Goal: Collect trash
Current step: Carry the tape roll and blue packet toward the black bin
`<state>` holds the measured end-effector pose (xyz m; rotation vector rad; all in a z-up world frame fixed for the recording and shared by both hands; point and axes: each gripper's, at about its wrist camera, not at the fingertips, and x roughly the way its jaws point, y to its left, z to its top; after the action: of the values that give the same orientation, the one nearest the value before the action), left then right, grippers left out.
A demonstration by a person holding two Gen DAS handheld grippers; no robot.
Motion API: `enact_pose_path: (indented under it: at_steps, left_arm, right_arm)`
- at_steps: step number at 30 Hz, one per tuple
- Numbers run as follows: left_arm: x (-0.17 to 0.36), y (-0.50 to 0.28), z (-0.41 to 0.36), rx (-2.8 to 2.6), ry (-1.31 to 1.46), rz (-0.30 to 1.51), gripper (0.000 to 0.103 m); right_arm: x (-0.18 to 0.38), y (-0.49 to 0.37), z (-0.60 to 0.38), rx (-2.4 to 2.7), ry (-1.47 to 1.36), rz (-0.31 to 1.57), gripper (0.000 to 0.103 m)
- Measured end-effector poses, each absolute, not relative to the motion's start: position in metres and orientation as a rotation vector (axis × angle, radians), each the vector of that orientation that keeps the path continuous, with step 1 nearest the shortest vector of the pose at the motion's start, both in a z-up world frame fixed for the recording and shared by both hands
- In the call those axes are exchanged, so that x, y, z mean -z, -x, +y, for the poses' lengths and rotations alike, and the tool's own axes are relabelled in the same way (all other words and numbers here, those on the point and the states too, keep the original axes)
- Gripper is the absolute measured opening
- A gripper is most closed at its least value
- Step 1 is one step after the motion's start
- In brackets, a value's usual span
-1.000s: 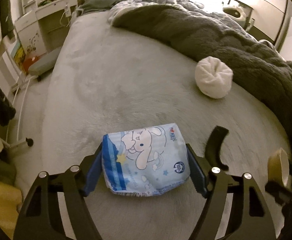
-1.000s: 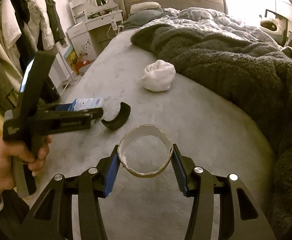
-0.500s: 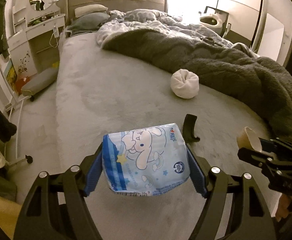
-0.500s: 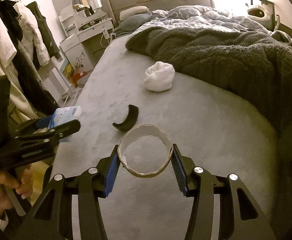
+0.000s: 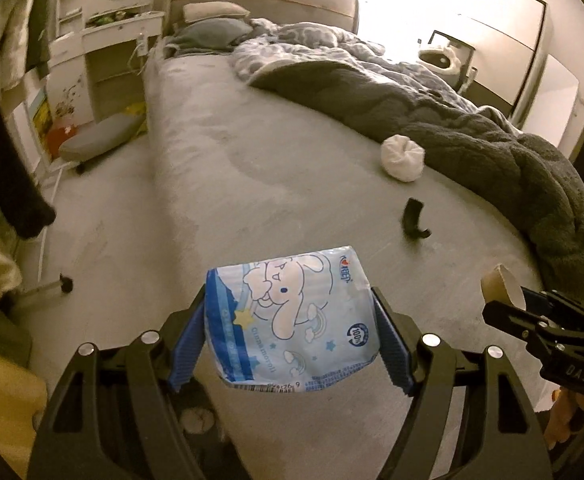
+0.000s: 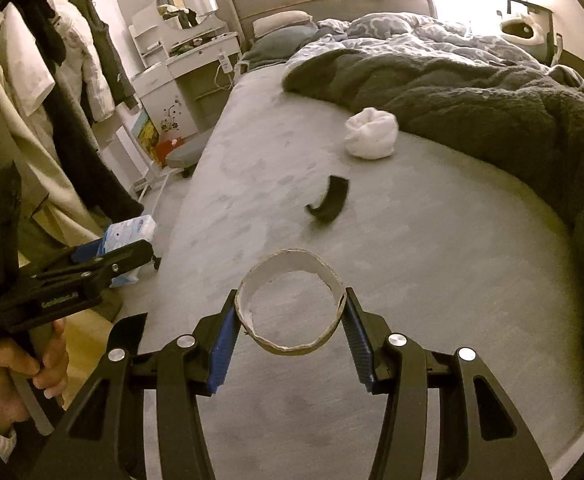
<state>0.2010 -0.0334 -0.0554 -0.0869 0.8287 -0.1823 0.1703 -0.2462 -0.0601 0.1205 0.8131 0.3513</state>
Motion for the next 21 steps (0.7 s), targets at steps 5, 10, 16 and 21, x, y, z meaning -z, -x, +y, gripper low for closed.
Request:
enact_pose_path:
  at_steps: [5,10,16,21]
  left_arm:
    - [0.060,-0.182,-0.004,0.132,0.105,0.834,0.077]
    - [0.068,-0.165,0.025,0.075,0.107,0.846,0.077]
    - [0.082,-0.149,0.057,0.033,0.134,0.879,0.077]
    - [0.091,-0.140,0.082,0.001,0.136,0.895,0.078]
  right_arm:
    - [0.060,-0.161,-0.220,-0.373,-0.090,0.810,0.051]
    - [0.058,-0.152,-0.200,-0.404,-0.074,0.798,0.051]
    - [0.056,-0.145,-0.168,-0.455,-0.060,0.794,0.051]
    - [0.054,-0.147,-0.143,-0.498,-0.043,0.788,0.051]
